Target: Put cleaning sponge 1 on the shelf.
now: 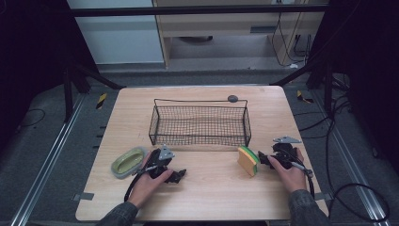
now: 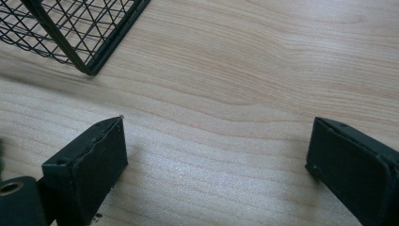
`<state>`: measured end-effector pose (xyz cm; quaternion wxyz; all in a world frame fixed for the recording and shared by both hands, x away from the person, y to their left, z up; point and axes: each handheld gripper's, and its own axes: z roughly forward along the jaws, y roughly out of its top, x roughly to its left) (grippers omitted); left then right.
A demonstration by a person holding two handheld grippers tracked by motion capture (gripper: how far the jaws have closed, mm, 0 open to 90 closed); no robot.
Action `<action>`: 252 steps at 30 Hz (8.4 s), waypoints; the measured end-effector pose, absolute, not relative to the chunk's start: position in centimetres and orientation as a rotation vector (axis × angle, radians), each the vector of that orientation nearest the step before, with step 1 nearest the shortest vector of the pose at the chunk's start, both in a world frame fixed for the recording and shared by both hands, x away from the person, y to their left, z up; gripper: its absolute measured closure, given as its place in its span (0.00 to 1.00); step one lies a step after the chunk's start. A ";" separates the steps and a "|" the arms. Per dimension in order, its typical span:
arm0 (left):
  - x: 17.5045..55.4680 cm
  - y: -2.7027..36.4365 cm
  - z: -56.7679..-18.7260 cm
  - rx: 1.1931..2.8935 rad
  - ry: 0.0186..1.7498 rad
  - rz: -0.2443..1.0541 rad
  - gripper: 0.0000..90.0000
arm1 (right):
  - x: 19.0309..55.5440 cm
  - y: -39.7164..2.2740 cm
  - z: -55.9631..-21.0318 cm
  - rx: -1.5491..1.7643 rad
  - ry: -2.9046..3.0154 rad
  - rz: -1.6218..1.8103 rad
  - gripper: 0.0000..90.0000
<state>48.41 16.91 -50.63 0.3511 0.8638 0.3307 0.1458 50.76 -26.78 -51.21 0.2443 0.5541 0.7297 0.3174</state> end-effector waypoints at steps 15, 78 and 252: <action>47.5 18.0 -47.3 2.224 0.808 0.437 0.10 | 50.8 -26.7 -51.2 1.523 1.986 0.860 0.05; 49.1 29.1 -37.6 2.447 1.031 0.543 0.08 | 50.2 -26.6 -51.2 1.506 2.006 0.870 0.05; 58.9 14.9 -34.4 2.798 0.085 0.851 0.79 | 50.0 -26.6 -51.2 1.498 2.023 0.872 0.04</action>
